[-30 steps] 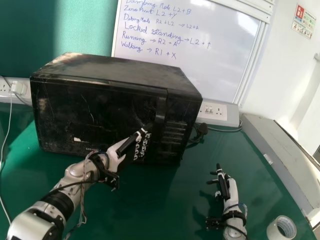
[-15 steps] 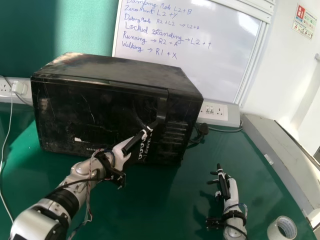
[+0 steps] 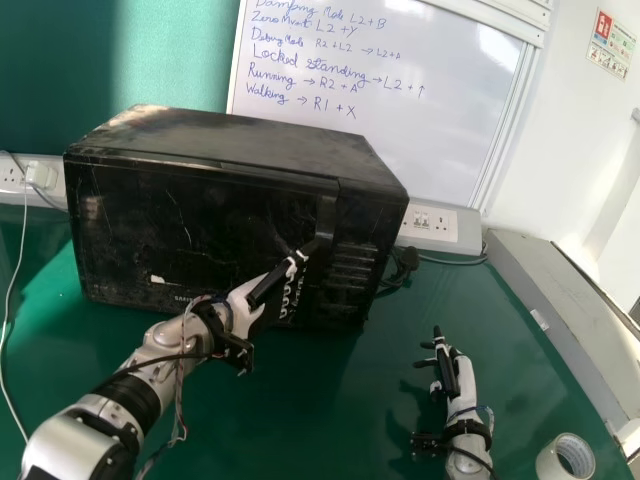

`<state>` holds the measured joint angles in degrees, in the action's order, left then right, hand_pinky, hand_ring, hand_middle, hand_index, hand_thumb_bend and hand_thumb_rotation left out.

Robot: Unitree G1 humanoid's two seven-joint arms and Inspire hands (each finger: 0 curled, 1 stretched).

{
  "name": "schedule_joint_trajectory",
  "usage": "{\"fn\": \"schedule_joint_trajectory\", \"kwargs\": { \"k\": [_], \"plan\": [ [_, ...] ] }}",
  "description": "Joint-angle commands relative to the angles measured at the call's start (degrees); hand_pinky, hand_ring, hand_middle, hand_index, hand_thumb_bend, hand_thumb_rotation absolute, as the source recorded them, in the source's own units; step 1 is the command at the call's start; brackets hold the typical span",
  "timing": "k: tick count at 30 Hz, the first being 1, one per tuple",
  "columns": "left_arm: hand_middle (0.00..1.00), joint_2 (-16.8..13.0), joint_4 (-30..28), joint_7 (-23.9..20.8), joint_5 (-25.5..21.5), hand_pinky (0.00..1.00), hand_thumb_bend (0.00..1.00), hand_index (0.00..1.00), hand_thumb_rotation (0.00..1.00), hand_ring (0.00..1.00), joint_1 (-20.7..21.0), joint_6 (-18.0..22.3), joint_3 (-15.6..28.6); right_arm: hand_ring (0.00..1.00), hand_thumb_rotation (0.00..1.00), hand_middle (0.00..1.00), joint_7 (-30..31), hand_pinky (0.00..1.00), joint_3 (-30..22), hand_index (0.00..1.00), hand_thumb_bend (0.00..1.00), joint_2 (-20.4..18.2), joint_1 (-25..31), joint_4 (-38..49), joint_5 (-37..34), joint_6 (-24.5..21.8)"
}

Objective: Open the door of oven

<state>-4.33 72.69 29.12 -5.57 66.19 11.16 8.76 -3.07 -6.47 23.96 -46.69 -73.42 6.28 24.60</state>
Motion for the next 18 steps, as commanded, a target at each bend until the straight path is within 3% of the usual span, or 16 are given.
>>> {"fn": "schedule_joint_trajectory", "kwargs": {
  "k": [1,10,18],
  "plan": [
    [1.0,1.8,0.6,1.1,-0.5,1.0,1.0,1.0,0.94,1.0,1.9,-0.7,0.6,0.23,0.75,0.38,0.9,0.19,0.3,0.62,0.77,-1.8,0.8,-1.6,0.2,-1.9],
    [1.0,2.7,0.7,1.5,-0.4,0.92,1.0,1.0,0.93,1.0,2.6,-1.8,1.6,0.23,0.76,0.38,0.4,0.19,0.7,0.62,0.79,-2.0,0.5,-1.7,0.8,-2.2],
    [0.97,3.1,0.9,3.2,0.0,0.8,1.0,1.0,0.96,0.92,3.2,-2.6,1.1,0.23,0.76,0.38,0.8,0.19,0.5,0.63,0.79,-2.1,0.3,-1.8,0.4,-2.6]
  ]
}}
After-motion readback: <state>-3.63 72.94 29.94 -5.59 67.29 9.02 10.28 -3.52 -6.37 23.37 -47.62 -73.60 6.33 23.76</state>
